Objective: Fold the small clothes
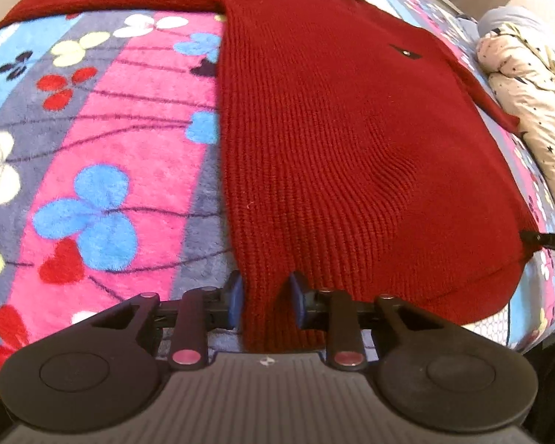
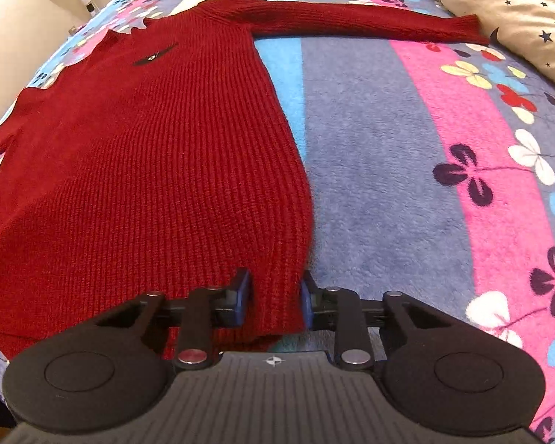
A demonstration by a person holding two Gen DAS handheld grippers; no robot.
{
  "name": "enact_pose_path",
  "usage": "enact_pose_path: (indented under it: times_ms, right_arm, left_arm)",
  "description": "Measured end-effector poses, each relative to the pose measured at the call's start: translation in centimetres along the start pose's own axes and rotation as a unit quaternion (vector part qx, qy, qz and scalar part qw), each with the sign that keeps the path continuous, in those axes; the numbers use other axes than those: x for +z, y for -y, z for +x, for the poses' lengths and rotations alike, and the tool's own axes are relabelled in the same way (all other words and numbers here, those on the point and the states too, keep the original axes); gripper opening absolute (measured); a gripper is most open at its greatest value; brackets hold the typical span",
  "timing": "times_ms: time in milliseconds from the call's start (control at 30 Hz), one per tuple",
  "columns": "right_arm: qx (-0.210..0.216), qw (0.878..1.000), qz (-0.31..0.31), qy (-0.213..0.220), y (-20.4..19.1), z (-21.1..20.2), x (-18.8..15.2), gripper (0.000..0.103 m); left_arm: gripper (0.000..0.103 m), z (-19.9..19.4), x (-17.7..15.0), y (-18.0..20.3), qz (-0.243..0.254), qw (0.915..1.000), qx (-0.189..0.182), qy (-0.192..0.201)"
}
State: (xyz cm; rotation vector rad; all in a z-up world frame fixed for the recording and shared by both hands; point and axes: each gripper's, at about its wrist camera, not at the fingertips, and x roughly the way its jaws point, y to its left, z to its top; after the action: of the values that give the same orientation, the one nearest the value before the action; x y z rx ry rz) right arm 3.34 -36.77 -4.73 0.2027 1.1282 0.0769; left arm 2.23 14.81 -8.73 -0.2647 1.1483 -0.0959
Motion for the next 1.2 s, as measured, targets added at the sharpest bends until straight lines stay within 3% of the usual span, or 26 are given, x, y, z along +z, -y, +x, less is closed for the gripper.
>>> enact_pose_path:
  times_ms: [100, 167, 267, 433, 500, 600, 667, 700, 767, 867, 967, 1033, 1100, 1133, 1200]
  right_arm:
    - [-0.001, 1.000, -0.005, -0.004, -0.2, 0.2, -0.1, 0.034]
    - [-0.005, 1.000, -0.017, 0.001, -0.6, 0.0, -0.2, 0.021]
    - [0.009, 0.999, -0.023, 0.031, -0.8, -1.5, -0.2, 0.016]
    - [0.104, 0.985, 0.058, 0.128, 0.9, -8.5, -0.8, 0.012]
    - [0.125, 0.980, 0.061, 0.141, 1.0, -11.3, -1.5, 0.011]
    - [0.131, 0.981, 0.067, 0.123, 1.0, -13.1, -2.0, 0.011]
    - [0.108, 0.987, 0.069, 0.093, 1.2, -12.2, -2.3, 0.011]
    - [0.089, 0.991, 0.069, 0.067, 1.4, -11.1, -2.4, 0.011]
    - [0.036, 0.995, 0.095, -0.005, 1.9, -8.1, -2.2, 0.013]
    - [-0.014, 0.997, 0.067, 0.027, 1.4, -7.7, -1.3, 0.015]
    - [0.024, 0.997, 0.049, 0.060, 0.3, -6.8, -1.4, 0.017]
    - [0.044, 0.998, 0.032, 0.044, -0.3, -5.1, -1.7, 0.023]
    - [0.015, 1.000, 0.009, -0.011, -1.2, -2.6, -2.2, 0.024]
    - [-0.008, 0.999, -0.011, -0.035, -1.8, -1.5, -2.4, 0.024]
    - [-0.026, 0.998, -0.047, -0.037, -2.8, -0.8, -2.6, 0.024]
  left_arm:
    - [0.029, 0.0, 0.0, 0.1, 0.004, 1.0000, 0.002, 0.001]
    - [0.008, -0.5, -0.1, 0.2, 0.011, 0.9999, -0.002, 0.012]
    - [0.006, -2.4, 0.0, -0.2, 0.009, 0.9990, -0.018, 0.039]
    - [0.005, -9.7, -0.2, -3.1, -0.026, 0.9879, -0.108, 0.108]
    - [0.005, -11.9, -0.2, -4.1, -0.022, 0.9868, -0.103, 0.123]
    - [0.006, -12.9, 0.5, -5.7, -0.037, 0.9856, -0.117, 0.116]
    - [0.009, -11.1, 0.9, -5.6, -0.034, 0.9897, -0.115, 0.078]
    - [0.010, -10.0, 1.1, -5.3, -0.032, 0.9934, -0.096, 0.054]
    - [0.012, -8.8, 1.8, -4.4, -0.019, 0.9974, -0.049, 0.049]
    - [0.023, -7.9, 2.7, -2.8, 0.013, 0.9963, -0.024, 0.082]
    - [0.024, -5.2, 2.7, -1.3, 0.049, 0.9957, -0.036, 0.070]
    - [0.024, -2.7, 2.3, -0.4, 0.067, 0.9970, -0.026, 0.031]
    - [0.029, -0.8, 1.6, 0.2, 0.089, 0.9959, 0.010, -0.009]
    - [0.029, -0.3, 1.4, 0.6, 0.098, 0.9948, 0.022, -0.017]
    - [0.032, -0.5, 1.4, 0.6, 0.095, 0.9952, 0.021, -0.003]
